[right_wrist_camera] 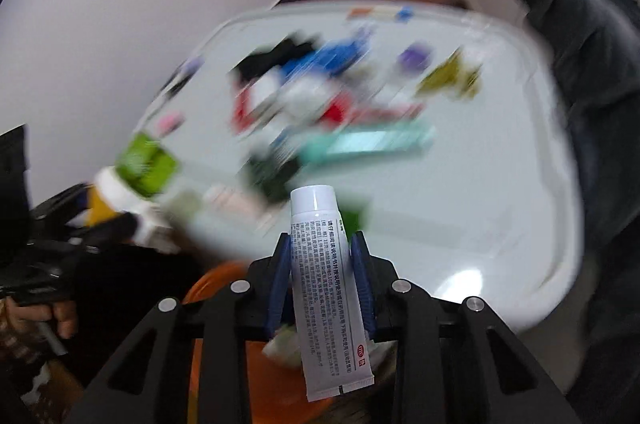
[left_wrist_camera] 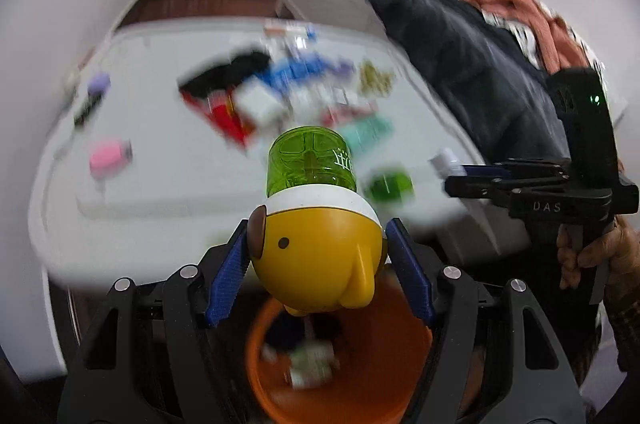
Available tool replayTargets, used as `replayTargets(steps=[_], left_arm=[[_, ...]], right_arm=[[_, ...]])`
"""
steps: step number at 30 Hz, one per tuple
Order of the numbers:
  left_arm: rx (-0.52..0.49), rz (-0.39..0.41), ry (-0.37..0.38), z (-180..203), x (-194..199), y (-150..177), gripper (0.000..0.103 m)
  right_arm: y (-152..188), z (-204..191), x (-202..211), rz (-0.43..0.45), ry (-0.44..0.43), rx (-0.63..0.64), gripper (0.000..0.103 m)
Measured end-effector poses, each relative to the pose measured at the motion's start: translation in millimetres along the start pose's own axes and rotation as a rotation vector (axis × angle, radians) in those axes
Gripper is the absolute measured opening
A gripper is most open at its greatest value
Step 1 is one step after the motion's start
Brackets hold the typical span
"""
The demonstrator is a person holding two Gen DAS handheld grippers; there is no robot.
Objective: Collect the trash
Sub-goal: 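Carry both items over the orange bin and open both tools, then grasp the black sock with the left tool while the right tool grasps the yellow hair clip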
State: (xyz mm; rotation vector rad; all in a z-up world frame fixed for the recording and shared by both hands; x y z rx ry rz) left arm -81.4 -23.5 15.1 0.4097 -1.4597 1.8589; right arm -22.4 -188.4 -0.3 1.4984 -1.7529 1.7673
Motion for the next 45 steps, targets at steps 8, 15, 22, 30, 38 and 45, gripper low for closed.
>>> replayTargets(steps=[8, 15, 22, 30, 38, 45], left_arm=[[0.015, -0.295, 0.018, 11.8, -7.1, 101.1, 0.066], [0.051, -0.250, -0.038, -1.3, -0.9, 90.8, 0.071], [0.058, -0.059, -0.114, -28.7, 6.3, 7.9, 0.073], [-0.002, 0.037, -0.232, -73.9, -49.2, -109.5, 0.081], [-0.191, -0.013, -0.302, -102.9, -151.8, -155.9, 0.077], [-0.155, -0.103, -0.295, -122.5, -205.9, -158.6, 0.077]], right_arm=[[113.4, -33.2, -42.5, -0.207, -0.073, -0.079, 0.033], [89.9, -20.1, -11.6, -0.066, 0.024, -0.071, 0.077], [-1.5, -8.4, 32.6, 0.158, 0.051, -0.032, 0.085], [-111.2, 11.7, 54.5, 0.445, 0.040, -0.061, 0.094], [-86.6, 53.5, 7.6, 0.342, 0.090, -0.149, 0.094], [-84.1, 74.9, 13.9, 0.357, 0.140, -0.165, 0.094]])
Point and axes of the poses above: each gripper's, at about its wrist camera, not at the fingertips, and x roughly against the way its jaws point, z to its right, y to its underside, the point moved 5 cm from there along -x, roughly the way its jaws point, and after that the axes turned 12 degrees about z, right-handed, at the moved point
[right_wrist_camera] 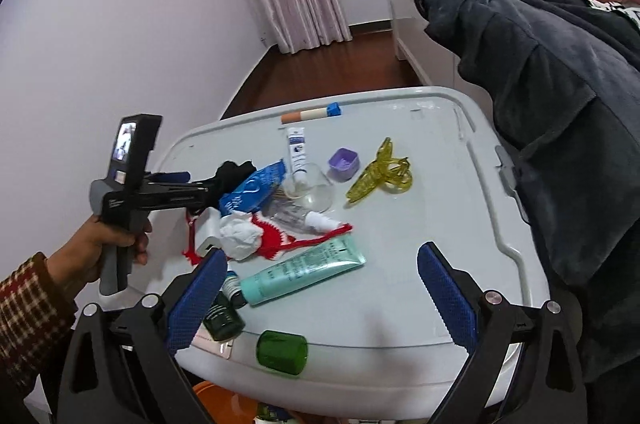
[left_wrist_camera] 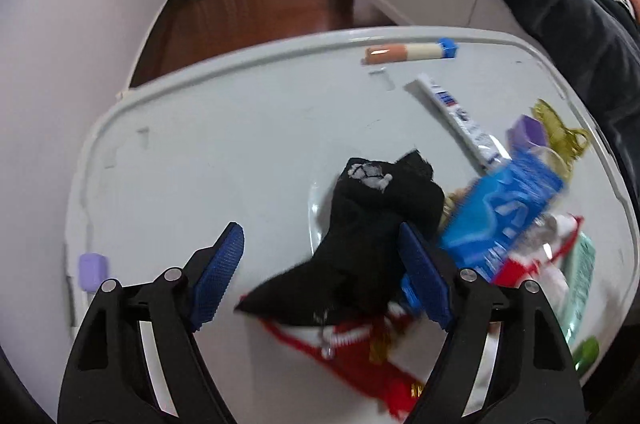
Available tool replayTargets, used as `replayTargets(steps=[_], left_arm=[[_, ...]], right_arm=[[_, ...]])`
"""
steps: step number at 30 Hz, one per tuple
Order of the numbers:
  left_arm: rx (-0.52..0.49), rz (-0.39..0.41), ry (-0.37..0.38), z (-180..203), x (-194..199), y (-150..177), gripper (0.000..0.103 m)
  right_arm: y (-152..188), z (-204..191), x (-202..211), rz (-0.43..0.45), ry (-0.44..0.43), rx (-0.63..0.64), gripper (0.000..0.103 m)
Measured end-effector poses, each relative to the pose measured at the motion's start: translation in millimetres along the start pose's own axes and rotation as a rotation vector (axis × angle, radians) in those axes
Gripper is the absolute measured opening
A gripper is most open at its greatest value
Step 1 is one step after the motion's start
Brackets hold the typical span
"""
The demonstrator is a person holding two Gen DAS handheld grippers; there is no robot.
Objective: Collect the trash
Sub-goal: 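Grasp the black sock with the left tool while the right tool grasps the yellow hair clip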
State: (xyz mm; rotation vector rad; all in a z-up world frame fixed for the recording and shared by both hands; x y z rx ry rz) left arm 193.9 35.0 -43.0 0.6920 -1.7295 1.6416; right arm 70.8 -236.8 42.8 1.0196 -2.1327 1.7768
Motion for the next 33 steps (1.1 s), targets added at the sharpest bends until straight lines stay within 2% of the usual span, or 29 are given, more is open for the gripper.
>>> replayTargets(steps=[1, 2, 4, 5, 9, 13, 17, 19, 24, 25, 26, 28, 33], left_arm=[[0.027, -0.004, -0.007, -2.9, -3.4, 1.5, 0.073], [0.054, -0.005, -0.017, -6.1, -6.5, 3.1, 0.052], [0.126, -0.031, -0.016, -15.3, -12.3, 8.5, 0.020], [0.165, -0.025, -0.022, -21.0, -9.3, 6.3, 0.010], [0.195, 0.064, -0.034, -26.3, 21.3, -7.5, 0.010], [0.255, 0.155, 0.031, -25.9, 66.7, -15.9, 0.010], [0.289, 0.216, 0.102, -16.9, 103.0, -5.5, 0.010], [0.280, 0.211, 0.120, -9.1, 105.4, 2.6, 0.010], [0.224, 0.188, 0.147, 10.1, 94.5, 5.3, 0.010], [0.224, 0.186, 0.154, 11.3, 95.3, 6.1, 0.010], [0.227, 0.180, 0.165, 12.7, 94.9, 6.7, 0.010], [0.228, 0.179, 0.172, 12.1, 97.2, 9.2, 0.010], [0.228, 0.185, 0.184, 11.4, 100.9, 9.7, 0.010]], right_arm=[[-0.1, 2.1, -1.1, -0.001, 0.005, -0.002, 0.094], [-0.4, 5.1, -2.2, -0.002, 0.019, -0.001, 0.094], [-1.2, 10.7, -5.2, -0.002, 0.051, 0.005, 0.094], [-2.9, 13.3, -7.6, -0.001, 0.061, 0.008, 0.094], [-19.9, 22.6, -22.6, -0.021, 0.095, 0.048, 0.094], [-43.2, 27.8, -64.2, -0.058, 0.146, 0.152, 0.094], [-48.6, 43.3, -118.4, -0.118, 0.177, 0.134, 0.094], [-42.7, 49.7, -142.2, -0.158, 0.182, 0.106, 0.087], [-25.9, 53.8, -183.1, -0.241, 0.208, 0.087, 0.084], [-25.1, 53.5, -187.2, -0.243, 0.225, 0.101, 0.076], [-23.7, 53.4, -191.0, -0.250, 0.237, 0.111, 0.075], [-23.2, 49.5, -192.8, -0.248, 0.266, 0.172, 0.056], [-27.9, 45.9, -179.5, -0.220, 0.268, 0.196, 0.053]])
Point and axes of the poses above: each gripper's, at about its wrist camera, not at the fingertips, and x roughly against the way its jaws point, z to its right, y to its underside, the point moved 5 cm from there along -x, roughly the way its jaws point, and after that the axes turned 12 degrees about z, right-handed, at the moved point
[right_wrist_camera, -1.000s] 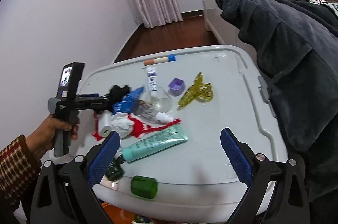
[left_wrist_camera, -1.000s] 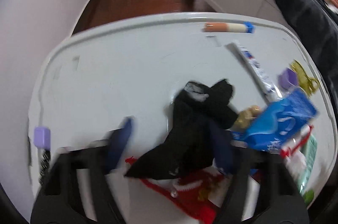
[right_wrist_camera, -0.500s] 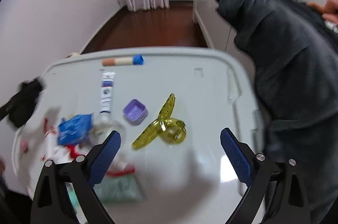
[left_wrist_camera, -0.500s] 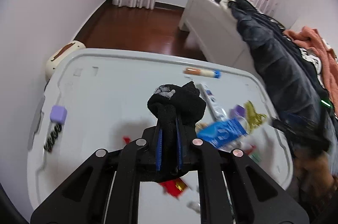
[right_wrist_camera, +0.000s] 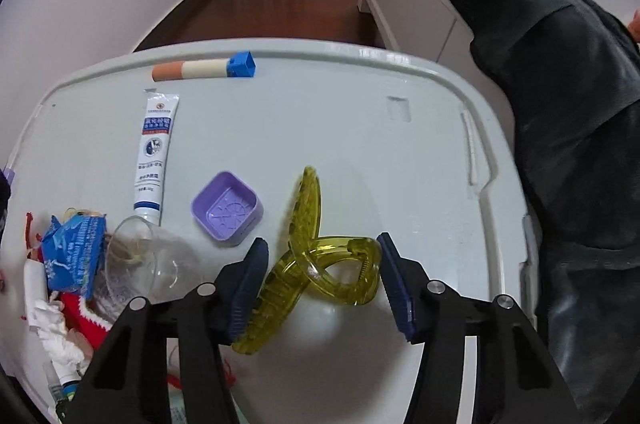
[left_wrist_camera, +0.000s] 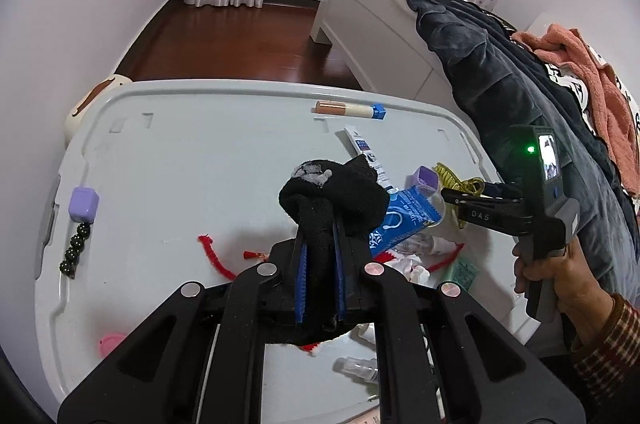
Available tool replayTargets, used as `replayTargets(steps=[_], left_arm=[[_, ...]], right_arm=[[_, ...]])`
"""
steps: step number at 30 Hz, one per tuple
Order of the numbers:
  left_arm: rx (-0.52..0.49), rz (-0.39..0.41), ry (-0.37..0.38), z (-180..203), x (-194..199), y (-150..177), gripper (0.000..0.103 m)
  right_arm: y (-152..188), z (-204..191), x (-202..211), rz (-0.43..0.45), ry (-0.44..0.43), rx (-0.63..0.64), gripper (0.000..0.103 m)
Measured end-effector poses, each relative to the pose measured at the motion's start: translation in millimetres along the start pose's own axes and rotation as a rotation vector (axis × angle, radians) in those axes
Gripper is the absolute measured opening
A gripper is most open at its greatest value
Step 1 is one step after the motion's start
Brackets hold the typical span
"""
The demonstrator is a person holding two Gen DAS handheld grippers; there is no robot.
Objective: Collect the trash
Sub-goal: 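Grasp the black sock with the left tool while the right tool grasps the yellow hair clip, then carry the sock and clip over the orange bin and open both tools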
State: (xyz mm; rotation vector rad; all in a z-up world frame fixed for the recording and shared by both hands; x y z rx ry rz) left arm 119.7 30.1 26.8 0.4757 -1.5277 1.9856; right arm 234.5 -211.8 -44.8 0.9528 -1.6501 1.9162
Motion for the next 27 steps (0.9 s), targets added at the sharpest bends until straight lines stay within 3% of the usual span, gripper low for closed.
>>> replayTargets(steps=[1, 11, 15, 20, 23, 27], left_arm=[[0.001, 0.004, -0.001, 0.0, 1.1, -0.5, 0.010], [-0.018, 0.029, 0.005, 6.0, 27.9, 3.3, 0.010], [-0.048, 0.035, 0.030, 22.0, 62.0, 22.2, 0.010], [-0.114, -0.046, 0.115, 55.4, 118.9, 83.6, 0.010], [-0.124, -0.138, 0.146, 66.2, 138.5, 126.9, 0.010], [-0.113, -0.271, 0.160, 72.0, 153.1, 190.9, 0.011]], right_arm=[[-1.8, 3.8, 6.2, 0.012, -0.009, -0.009, 0.044], [3.6, 4.7, 67.8, 0.077, -0.044, -0.023, 0.044], [15.0, -11.4, 120.4, 0.129, -0.105, -0.022, 0.044], [80.1, -57.1, 196.6, 0.124, -0.255, 0.040, 0.044], [137.6, -85.0, 222.8, 0.052, -0.339, 0.057, 0.044], [211.5, -112.1, 220.6, -0.097, -0.395, 0.066, 0.044]])
Point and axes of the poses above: each gripper's, at about its wrist camera, not at the fingertips, and x roughly against the way its jaws point, z to its right, y to its underside, the point moved 5 cm from there along -x, roughly the way its jaws point, and after that the axes turned 12 degrees about z, right-handed, at the moved point
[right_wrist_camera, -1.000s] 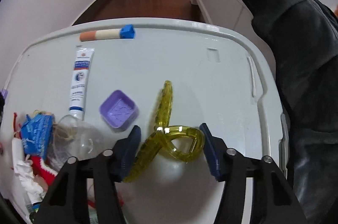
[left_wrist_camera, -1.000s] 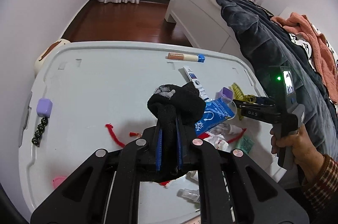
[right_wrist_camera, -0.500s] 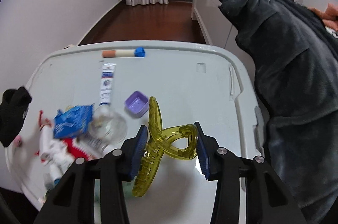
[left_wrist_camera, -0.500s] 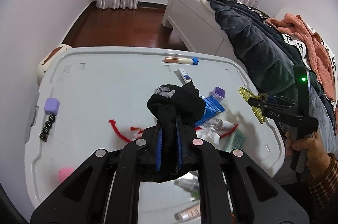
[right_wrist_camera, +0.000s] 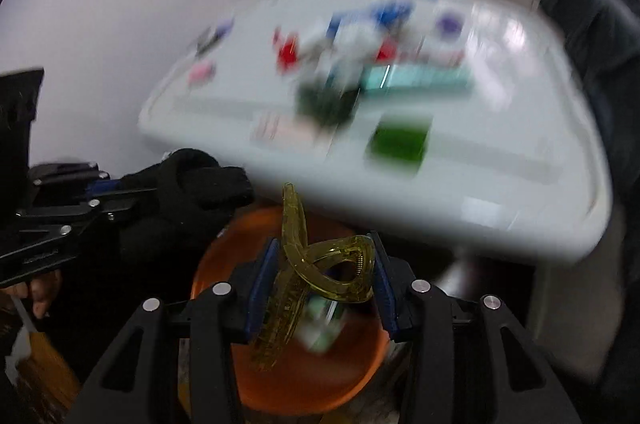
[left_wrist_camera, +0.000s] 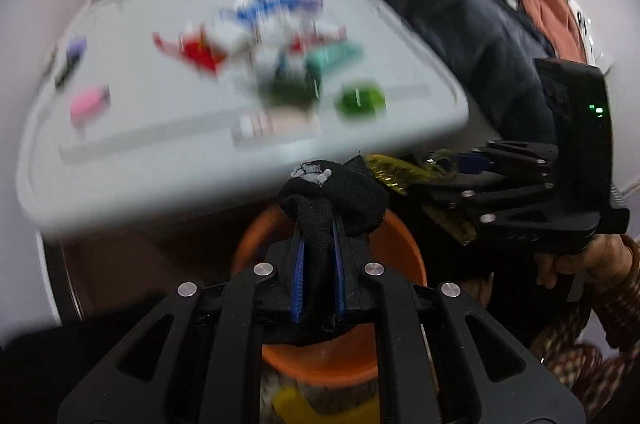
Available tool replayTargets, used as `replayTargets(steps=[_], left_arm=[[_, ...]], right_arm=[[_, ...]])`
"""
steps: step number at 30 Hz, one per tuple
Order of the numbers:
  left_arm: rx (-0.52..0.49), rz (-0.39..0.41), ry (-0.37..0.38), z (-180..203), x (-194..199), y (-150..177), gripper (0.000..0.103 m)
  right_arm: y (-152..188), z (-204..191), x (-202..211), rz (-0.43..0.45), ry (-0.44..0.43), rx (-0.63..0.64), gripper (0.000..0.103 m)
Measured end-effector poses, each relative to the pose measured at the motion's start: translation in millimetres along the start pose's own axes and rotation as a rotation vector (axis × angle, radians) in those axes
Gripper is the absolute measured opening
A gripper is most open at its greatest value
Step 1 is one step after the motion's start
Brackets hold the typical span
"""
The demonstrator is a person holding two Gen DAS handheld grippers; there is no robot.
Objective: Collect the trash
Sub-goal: 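Carry the sock and clip over the orange bin and open both tools, then grasp the blue snack packet with the left tool while the right tool grasps the teal tube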
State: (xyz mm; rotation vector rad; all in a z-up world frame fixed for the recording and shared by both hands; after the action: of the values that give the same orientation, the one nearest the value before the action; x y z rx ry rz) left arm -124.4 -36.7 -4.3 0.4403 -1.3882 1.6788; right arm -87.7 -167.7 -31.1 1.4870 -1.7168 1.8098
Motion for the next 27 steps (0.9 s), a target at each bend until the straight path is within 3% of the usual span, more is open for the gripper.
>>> replayTargets(steps=[2, 3, 4, 5, 7, 11, 14, 16, 18, 21, 24, 27], left_arm=[[0.024, -0.040, -0.005, -2.6, -4.0, 20.7, 0.028], [0.050, -0.065, -0.025, -7.6, -6.3, 31.3, 0.035], [0.063, -0.076, -0.038, -9.1, -7.3, 35.9, 0.051], [0.084, -0.090, -0.056, -13.7, -8.4, 40.2, 0.059], [0.133, -0.086, -0.068, -23.0, -6.3, 41.3, 0.060], [0.161, -0.044, -0.065, -32.7, 2.3, 24.7, 0.061], [0.073, 0.047, -0.101, -33.3, 9.2, -17.6, 0.063], [0.011, 0.100, -0.112, -32.0, 8.4, -54.5, 0.071], [-0.040, 0.151, -0.127, -31.9, 2.2, -94.8, 0.073], [-0.089, 0.190, -0.090, -29.6, -22.1, -145.4, 0.073], [-0.156, 0.188, -0.062, -26.9, -57.2, -182.5, 0.073], [-0.263, 0.139, -0.045, -22.0, -98.4, -205.1, 0.073]], right_arm=[[30.3, -3.5, -17.0, -0.091, -0.019, -0.032, 0.045], [42.2, -1.5, -23.9, -0.122, -0.018, -0.067, 0.051], [50.2, 0.5, -29.5, -0.154, -0.014, -0.084, 0.070], [57.2, -1.9, -31.7, -0.177, -0.004, -0.083, 0.073], [56.4, 3.3, -31.4, -0.165, 0.031, -0.074, 0.075], [26.3, 9.5, -10.0, -0.043, 0.062, -0.051, 0.080], [-15.7, 20.4, 15.6, 0.073, 0.051, -0.071, 0.082], [-49.2, 27.8, 32.8, 0.155, 0.048, -0.078, 0.088], [-94.3, 40.0, 55.4, 0.282, 0.064, -0.088, 0.092], [-146.4, 65.6, 76.0, 0.438, 0.092, -0.116, 0.096], [-160.7, 88.6, 67.6, 0.501, 0.132, -0.158, 0.096], [-147.7, 106.1, 49.2, 0.488, 0.163, -0.176, 0.096]])
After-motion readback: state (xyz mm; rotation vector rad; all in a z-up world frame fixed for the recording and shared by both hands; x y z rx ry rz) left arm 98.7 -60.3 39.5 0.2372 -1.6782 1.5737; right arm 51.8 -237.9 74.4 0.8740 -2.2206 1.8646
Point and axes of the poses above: each gripper's, at about its wrist camera, not at the fingertips, and x roughly against the way its jaws point, z to its right, y to its underside, the point moved 5 cm from there along -x, roughly the way its jaws point, and after that the axes turned 12 degrees about z, right-handed, at the moved point
